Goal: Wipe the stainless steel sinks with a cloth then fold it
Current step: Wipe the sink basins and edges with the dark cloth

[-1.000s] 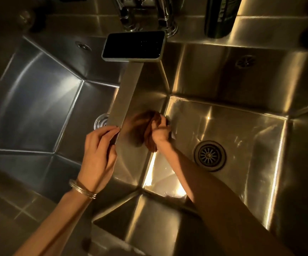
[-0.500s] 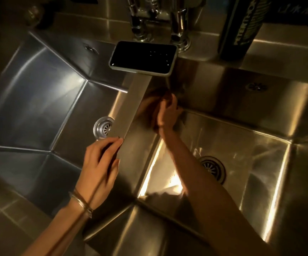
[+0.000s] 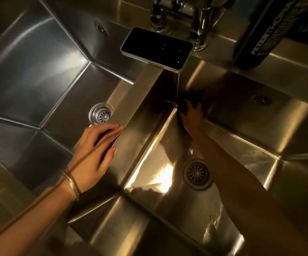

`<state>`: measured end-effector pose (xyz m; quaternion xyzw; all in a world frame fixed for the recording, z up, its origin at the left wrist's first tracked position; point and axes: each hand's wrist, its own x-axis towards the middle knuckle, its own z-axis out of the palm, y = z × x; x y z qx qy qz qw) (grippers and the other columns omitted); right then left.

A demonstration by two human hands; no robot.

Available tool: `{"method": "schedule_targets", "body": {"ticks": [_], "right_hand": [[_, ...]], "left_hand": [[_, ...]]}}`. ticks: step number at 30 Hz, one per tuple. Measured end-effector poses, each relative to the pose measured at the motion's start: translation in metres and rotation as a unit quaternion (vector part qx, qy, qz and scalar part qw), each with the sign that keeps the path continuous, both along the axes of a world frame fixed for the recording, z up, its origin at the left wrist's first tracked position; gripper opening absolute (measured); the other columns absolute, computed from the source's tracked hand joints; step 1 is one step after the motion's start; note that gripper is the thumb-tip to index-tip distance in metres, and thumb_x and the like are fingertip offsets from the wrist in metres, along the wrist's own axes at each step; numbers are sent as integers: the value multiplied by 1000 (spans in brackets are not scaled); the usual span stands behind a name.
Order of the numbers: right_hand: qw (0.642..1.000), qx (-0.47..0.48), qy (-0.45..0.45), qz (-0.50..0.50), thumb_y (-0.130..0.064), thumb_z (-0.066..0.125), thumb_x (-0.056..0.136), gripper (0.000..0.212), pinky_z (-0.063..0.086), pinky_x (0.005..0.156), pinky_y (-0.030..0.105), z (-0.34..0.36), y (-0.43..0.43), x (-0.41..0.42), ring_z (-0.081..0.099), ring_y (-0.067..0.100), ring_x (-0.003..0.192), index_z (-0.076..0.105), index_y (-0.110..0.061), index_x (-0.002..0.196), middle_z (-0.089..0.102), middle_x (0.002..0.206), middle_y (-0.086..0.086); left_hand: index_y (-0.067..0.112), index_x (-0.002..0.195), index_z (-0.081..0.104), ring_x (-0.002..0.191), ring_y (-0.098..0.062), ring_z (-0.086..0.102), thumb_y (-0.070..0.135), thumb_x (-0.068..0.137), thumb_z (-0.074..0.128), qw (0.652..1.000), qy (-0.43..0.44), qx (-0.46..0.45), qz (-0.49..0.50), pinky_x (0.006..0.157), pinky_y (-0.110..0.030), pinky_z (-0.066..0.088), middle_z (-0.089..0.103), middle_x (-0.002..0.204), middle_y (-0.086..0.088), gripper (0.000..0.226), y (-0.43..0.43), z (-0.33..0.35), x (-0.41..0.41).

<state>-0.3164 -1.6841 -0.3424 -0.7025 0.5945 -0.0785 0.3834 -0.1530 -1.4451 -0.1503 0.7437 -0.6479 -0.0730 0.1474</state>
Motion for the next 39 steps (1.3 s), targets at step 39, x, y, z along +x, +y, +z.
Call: {"method": "schedule_targets", "body": {"ticks": [39], "right_hand": [[976,-180,120,18,-10,65,82,57,36,108,39,125,157,-164,37,30,125,49,-24,134,34,136,13]], "left_hand": [[9,95,72,102,-35,57,26,77,38,954,-31,-37,-295,83,-54,49,67,102,-16,41,-82,-7,3]]}}
